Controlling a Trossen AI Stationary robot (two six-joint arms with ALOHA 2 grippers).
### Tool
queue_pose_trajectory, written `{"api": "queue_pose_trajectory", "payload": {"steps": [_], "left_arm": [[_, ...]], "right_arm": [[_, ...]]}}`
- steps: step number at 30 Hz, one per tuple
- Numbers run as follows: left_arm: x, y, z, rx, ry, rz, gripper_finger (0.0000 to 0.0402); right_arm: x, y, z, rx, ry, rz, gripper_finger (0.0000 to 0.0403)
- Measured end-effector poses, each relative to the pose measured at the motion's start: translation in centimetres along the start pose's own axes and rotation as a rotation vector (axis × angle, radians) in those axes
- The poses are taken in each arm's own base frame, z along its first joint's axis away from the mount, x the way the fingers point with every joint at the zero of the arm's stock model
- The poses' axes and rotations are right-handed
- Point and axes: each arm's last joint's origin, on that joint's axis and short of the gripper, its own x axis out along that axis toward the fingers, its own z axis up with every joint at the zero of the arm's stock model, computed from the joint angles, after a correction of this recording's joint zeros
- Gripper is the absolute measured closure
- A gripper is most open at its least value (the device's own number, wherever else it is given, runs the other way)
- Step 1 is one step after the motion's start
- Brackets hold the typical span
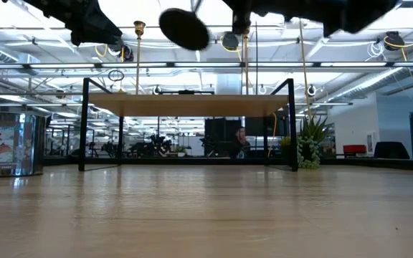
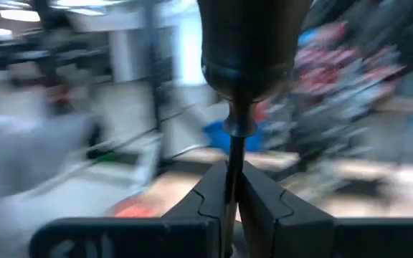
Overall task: Pick & Place candle stick holders
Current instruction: Put the black candle holder on the shelf
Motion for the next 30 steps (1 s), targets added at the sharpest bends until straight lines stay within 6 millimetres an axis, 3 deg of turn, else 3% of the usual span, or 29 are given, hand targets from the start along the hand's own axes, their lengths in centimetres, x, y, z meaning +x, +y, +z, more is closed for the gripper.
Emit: {"api": "queue_pose_trajectory", "payload": {"steps": [4, 8, 12, 15, 18, 22, 30], "left_arm": [[0.0, 0.0, 0.0, 0.000, 0.000, -0.001, 0.0195], [0.0, 0.0, 0.0, 0.007, -0.001, 0.000, 0.0195], [0.0, 0.0, 0.0, 0.005, -0.001, 0.000, 0.0195], [0.0, 0.0, 0.0, 0.003, -0.001, 0.000, 0.0195], [0.0, 0.0, 0.0, 0.003, -0.001, -0.001, 0.0195], [0.0, 0.0, 0.0, 0.008, -0.001, -0.001, 0.0195], [0.0, 0.0, 0.0, 0.010, -0.001, -0.001, 0.0195]], "right_arm": [[1.0, -0.9, 3.1, -0.190, -0.071, -0.255, 0.0383], [2.9, -2.1, 5.3, -0.283, 0.036, -0.404, 0.0383], [4.0, -5.4, 7.1, -0.292, 0.166, -0.603, 0.0383], [3.7, -8.4, 8.1, -0.254, 0.156, -0.694, 0.0383], [2.7, -11.4, 7.9, -0.180, 0.147, -0.767, 0.0383], [2.0, -15.1, 5.8, -0.074, 0.169, -0.810, 0.0383], [1.7, -18.7, 2.3, -0.025, 0.219, -0.900, 0.0383]]}}
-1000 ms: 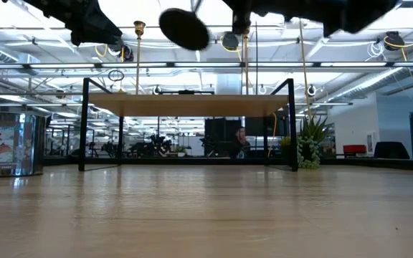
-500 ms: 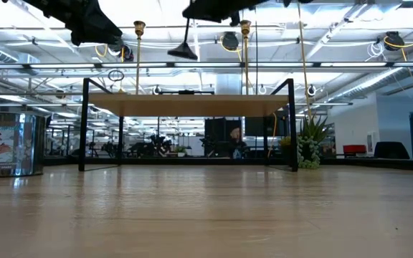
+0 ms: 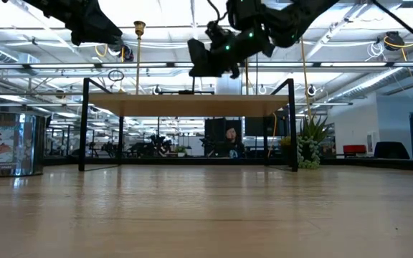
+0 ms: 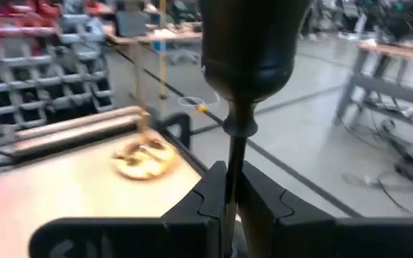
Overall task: Pick & Place candle stick holders
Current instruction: Put the black candle holder on the shelf, then put the brown scented candle on the shelf
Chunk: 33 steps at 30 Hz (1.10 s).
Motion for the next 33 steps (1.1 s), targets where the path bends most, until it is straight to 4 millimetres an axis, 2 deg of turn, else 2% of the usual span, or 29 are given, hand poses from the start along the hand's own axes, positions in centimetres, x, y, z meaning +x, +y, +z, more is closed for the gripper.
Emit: {"api": "queue_pose_trajectory", "payload": {"steps": [5, 12, 15, 27, 33], "left_arm": [[0.0, 0.0, 0.0, 0.002, 0.000, 0.000, 0.0195], [0.0, 0.0, 0.0, 0.002, 0.000, 0.000, 0.0195], [0.0, 0.0, 0.0, 0.002, 0.000, 0.000, 0.0195], [0.0, 0.0, -0.2, -0.001, 0.020, -0.002, 0.0195], [-0.1, -0.5, -1.1, -0.004, 0.111, -0.077, 0.0195]], "right_arm": [[0.5, -1.0, -0.4, 0.018, 0.013, -0.027, 0.0383], [0.6, -1.1, -0.3, 0.022, 0.003, 0.001, 0.0375], [0.6, -0.9, -0.2, 0.024, -0.004, 0.048, 0.0361], [0.6, -0.9, -0.2, -0.007, -0.005, 0.047, 0.0288], [0.2, 0.1, -0.6, -0.079, 0.041, 0.074, 0.0266]]}}
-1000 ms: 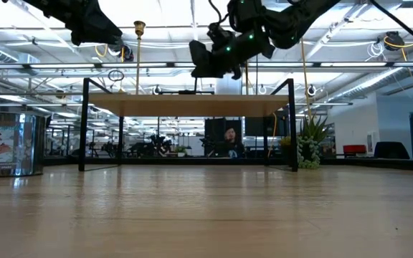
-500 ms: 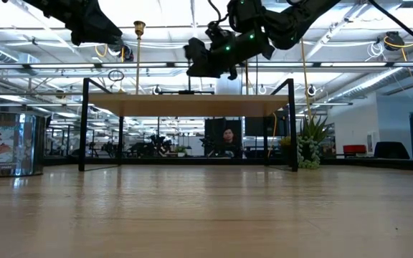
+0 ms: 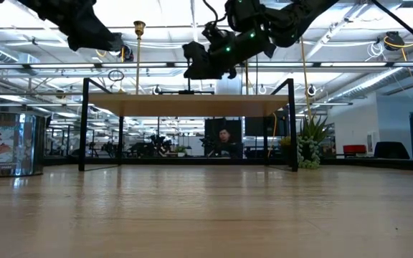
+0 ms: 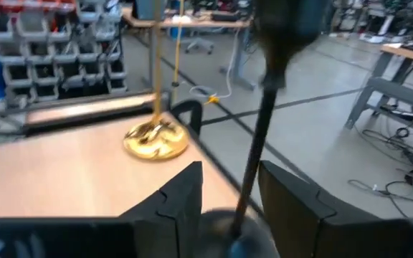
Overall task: Pick & Place candle stick holders
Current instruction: Put the brown scented candle on the shelf
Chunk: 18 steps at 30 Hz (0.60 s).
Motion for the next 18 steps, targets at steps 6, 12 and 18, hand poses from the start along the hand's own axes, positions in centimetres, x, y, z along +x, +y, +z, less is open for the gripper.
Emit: {"api": "queue_pose_trajectory", "payload": {"steps": [6, 12, 18], "left_arm": [[-0.1, -1.3, -1.4, -0.047, 0.151, -0.119, 0.0195], [-0.5, -2.7, -2.6, -0.089, 0.277, -0.174, 0.0195], [-1.3, -3.3, -4.8, -0.199, 0.510, -0.034, 0.0195]], "right_arm": [[-0.9, 2.0, -0.4, -0.033, 0.080, 0.056, 0.0265], [-2.4, 3.2, -0.2, -0.086, 0.162, -0.053, 0.0267], [-3.6, 4.8, -0.4, -0.118, 0.219, -0.024, 0.0267]]}}
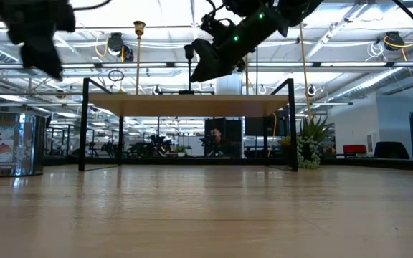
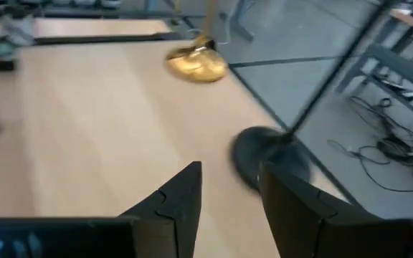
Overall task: Pick & Place candle stick holders
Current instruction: Put the brown scented candle on the shelf
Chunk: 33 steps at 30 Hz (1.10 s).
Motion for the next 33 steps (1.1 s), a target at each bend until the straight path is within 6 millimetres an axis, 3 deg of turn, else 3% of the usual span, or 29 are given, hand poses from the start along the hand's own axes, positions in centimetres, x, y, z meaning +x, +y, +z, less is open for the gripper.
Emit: {"api": "queue_pose_trajectory", "payload": {"steps": [9, 16, 23, 33], "left_arm": [[1.0, -0.4, -2.2, -0.192, 0.256, 0.214, 0.0195], [2.4, -1.9, -2.6, -0.193, 0.337, 0.256, 0.0195], [4.5, -2.6, -4.5, -0.222, 0.431, 0.291, 0.0198], [4.8, -2.7, -4.7, -0.261, 0.403, 0.322, 0.0261]], "right_arm": [[-1.5, 3.1, 0.2, -0.039, -0.027, 0.080, 0.0269], [-2.5, 4.9, 0.3, -0.059, -0.038, 0.129, 0.0269], [-3.2, 6.0, 0.2, -0.071, -0.045, 0.160, 0.0272], [-3.7, 6.8, 0.3, -0.066, -0.056, 0.182, 0.0273]]}}
